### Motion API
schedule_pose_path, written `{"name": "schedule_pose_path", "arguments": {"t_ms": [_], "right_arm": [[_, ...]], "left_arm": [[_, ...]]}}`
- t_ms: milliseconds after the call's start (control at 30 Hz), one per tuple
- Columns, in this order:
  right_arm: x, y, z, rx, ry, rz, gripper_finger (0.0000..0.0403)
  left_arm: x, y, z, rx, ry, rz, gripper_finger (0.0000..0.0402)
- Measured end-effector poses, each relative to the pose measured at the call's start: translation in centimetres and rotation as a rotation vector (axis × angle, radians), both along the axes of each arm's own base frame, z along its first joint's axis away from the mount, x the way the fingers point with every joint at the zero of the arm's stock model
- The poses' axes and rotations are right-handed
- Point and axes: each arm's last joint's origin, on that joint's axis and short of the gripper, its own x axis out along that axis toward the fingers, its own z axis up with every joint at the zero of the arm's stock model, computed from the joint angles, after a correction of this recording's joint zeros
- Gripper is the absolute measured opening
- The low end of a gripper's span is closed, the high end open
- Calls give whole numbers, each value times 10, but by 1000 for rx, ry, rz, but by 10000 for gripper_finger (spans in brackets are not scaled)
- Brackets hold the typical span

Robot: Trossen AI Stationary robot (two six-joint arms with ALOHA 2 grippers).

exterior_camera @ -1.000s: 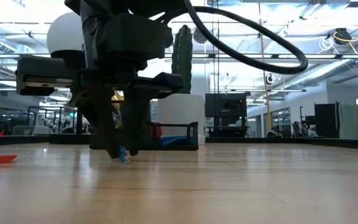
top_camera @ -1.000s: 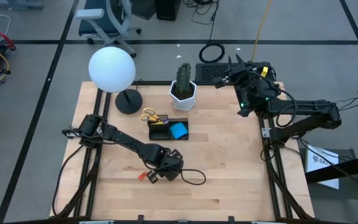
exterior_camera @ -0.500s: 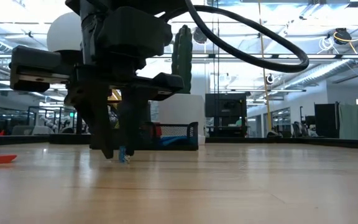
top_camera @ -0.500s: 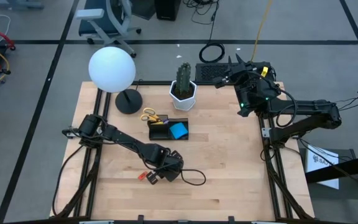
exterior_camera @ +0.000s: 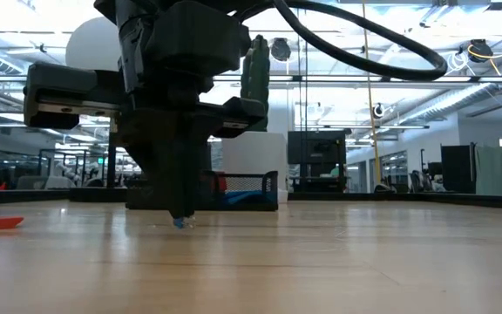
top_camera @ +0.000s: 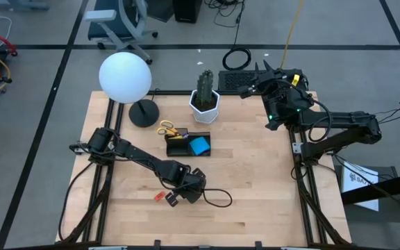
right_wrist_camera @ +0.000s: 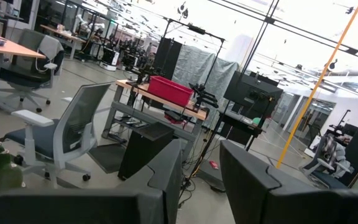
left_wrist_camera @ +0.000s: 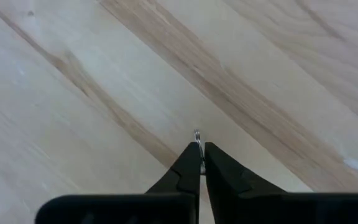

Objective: Pick and place office supplies into organizer
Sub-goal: Put the clip binder into the desk organizer

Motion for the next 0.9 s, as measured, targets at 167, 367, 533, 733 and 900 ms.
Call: {"name": "schedule_pose_path", "arguments": {"t_ms": [167, 367, 533, 733, 900], "right_arm": [[0, 0, 0, 0, 1, 0, 100], [0, 0, 0, 0, 0, 0, 100], [0, 0, 0, 0, 0, 0, 100], [0, 0, 0, 0, 0, 0, 100], [0, 0, 0, 0, 1, 0, 100]], "left_arm": [[0, -1, 0, 16, -5, 4, 8], [0, -1, 0, 62, -20, 33, 6], [-3, -7, 1, 110, -37, 41, 4], [-10, -18, 9, 204, -75, 88, 3], [-20, -19, 25, 287, -107, 162, 2]]}}
